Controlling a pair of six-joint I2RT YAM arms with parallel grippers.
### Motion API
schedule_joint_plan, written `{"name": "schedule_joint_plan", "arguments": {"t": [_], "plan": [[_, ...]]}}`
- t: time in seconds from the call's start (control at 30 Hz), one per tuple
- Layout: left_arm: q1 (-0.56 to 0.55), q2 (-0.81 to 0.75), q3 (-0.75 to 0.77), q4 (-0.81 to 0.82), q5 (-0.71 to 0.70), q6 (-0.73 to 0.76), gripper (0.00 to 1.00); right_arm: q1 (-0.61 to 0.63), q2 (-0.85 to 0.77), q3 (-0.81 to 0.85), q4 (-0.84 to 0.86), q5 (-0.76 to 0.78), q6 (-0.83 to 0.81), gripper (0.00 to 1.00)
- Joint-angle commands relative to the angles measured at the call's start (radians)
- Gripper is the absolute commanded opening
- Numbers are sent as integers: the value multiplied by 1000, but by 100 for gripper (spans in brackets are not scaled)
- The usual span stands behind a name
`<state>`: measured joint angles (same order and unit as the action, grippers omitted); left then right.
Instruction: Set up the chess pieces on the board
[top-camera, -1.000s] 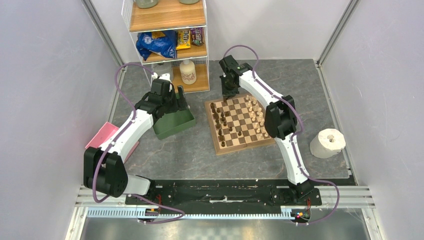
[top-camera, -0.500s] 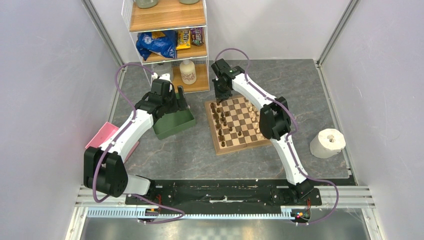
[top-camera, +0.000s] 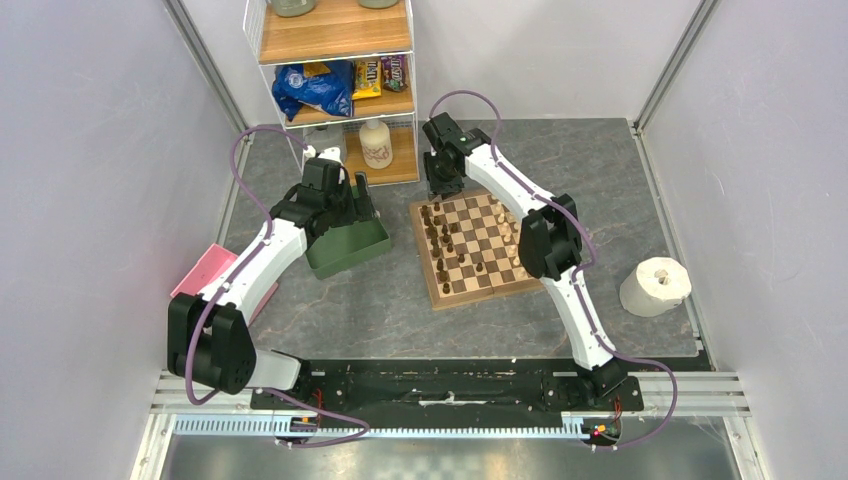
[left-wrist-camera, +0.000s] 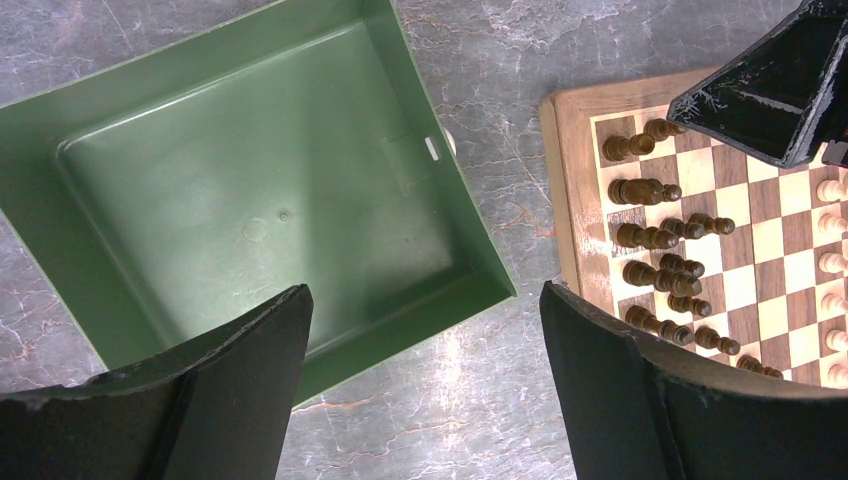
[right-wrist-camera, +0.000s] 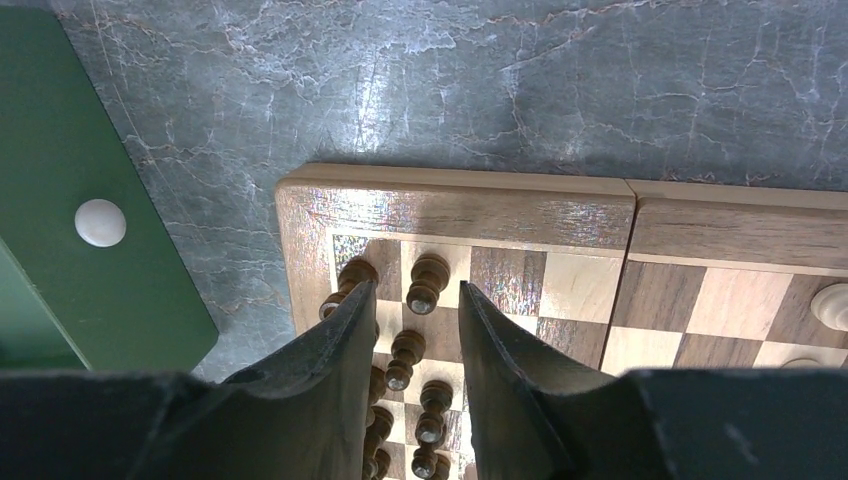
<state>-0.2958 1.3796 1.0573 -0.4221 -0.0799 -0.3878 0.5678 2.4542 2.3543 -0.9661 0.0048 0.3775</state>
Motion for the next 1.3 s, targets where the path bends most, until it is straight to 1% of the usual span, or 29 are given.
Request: {"name": "schedule_joint_plan", "arguments": {"t": [0.0, 0.33, 0.57, 0.8, 0.83, 0.87, 1.03, 1.27], "plan": [[5, 0, 37, 9, -11, 11, 91, 3, -95, -3, -2, 20, -17, 43], [5, 4, 41, 10, -8, 10, 91, 2, -263, -250, 49, 34, 1, 40], [4, -1, 37, 9, -5, 10, 91, 3, -288, -339, 51, 58, 27, 40], [5, -6, 33, 9, -5, 6, 91, 1, -271, -368, 46, 60, 34, 38], [4, -5, 32, 88, -7, 6, 91, 3, -268, -371, 47, 61, 36, 38], [5, -8, 32, 11, -7, 6, 91, 2, -265, -372, 46, 61, 37, 38], [5, -6, 32, 9, -8, 6, 91, 1, -260, -370, 50, 50, 34, 36], [4, 0, 35, 11, 0, 6, 91, 5, -220, -311, 17, 45, 4, 34]]}}
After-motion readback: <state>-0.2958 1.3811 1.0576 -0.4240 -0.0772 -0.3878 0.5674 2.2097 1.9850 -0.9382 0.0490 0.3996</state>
